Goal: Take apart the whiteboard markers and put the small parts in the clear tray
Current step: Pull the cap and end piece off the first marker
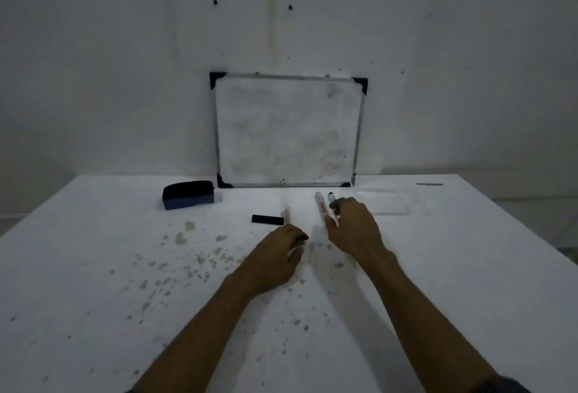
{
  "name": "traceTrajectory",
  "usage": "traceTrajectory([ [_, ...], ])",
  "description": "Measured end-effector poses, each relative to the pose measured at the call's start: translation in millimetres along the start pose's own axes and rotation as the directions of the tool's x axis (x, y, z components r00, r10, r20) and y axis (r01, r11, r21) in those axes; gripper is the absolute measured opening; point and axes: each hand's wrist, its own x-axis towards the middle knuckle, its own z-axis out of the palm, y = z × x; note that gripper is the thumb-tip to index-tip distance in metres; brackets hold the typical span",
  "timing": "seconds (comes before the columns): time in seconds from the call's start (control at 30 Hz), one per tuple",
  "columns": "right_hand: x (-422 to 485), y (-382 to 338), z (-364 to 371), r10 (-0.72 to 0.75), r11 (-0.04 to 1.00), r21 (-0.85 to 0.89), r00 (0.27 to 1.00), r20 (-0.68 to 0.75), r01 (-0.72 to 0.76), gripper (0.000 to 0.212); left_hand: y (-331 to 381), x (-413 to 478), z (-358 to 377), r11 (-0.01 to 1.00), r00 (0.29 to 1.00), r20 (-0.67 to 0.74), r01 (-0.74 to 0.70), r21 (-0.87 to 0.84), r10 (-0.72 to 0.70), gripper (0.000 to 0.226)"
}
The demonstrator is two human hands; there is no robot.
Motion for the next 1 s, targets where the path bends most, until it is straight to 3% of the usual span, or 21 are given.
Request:
traceTrajectory([
  [0.17, 44.1, -8.3, 21.5, 0.03, 0.974, -0.225, 0.999, 0.02, -0.025, 0.03, -14.0, 5.2, 5.1, 0.988, 0.996, 0.0, 0.086, -0.131, -0.087, 0.041],
  [0.33, 57.1, -11.6, 36.6, 0.13, 0.944, -0.306, 0.992, 0.007, -0.122, 0.006, -16.3, 6.6, 5.6, 0.976, 0.993, -0.032, 0.109, -0.189, -0.117, 0.043],
  [0.47, 43.1, -10.1, 37.1, 0.119, 0.949, -0.291, 0.993, -0.027, -0.121, 0.021, -12.5, 4.1, 5.3, 0.978, 0.992, -0.039, 0.114, -0.177, -0.123, 0.042],
  [0.57, 20.6, -8.5, 27.3, 0.158, 0.953, -0.265, 0.987, 0.023, -0.146, 0.024, -6.3, 2.8, 0.6, 0.968, 0.987, -0.068, 0.131, -0.213, -0.149, 0.036],
  [0.63, 5.9, -7.1, 22.2, 0.185, 0.971, -0.162, 0.982, 0.037, -0.176, 0.024, -3.5, 2.3, -4.6, 0.937, 0.965, -0.12, 0.19, -0.294, -0.234, 0.031],
  [0.7, -13.2, -7.8, 15.7, 0.192, 0.972, 0.127, 0.981, 0.039, -0.196, 0.026, 0.3, 1.1, -12.8, 0.871, 0.935, -0.149, 0.23, -0.434, -0.322, 0.029],
  [0.8, -38.1, -17.7, 10.2, 0.098, 0.821, 0.547, 0.984, 0.151, -0.165, 0.024, 8.3, 1.7, -27.4, 0.754, 0.907, -0.15, 0.224, -0.618, -0.393, 0.029],
  [0.87, -50.2, -26.0, 13.0, -0.019, 0.777, 0.617, 0.975, 0.22, -0.124, 0.027, 14.9, 3.0, -36.1, 0.691, 0.891, -0.149, 0.218, -0.689, -0.429, 0.023],
  [1.0, -51.9, -37.5, 19.4, -0.139, 0.806, 0.59, 0.959, 0.245, -0.034, 0.032, 14.5, 1.5, -44.9, 0.608, 0.859, -0.141, 0.224, -0.761, -0.493, 0.016],
])
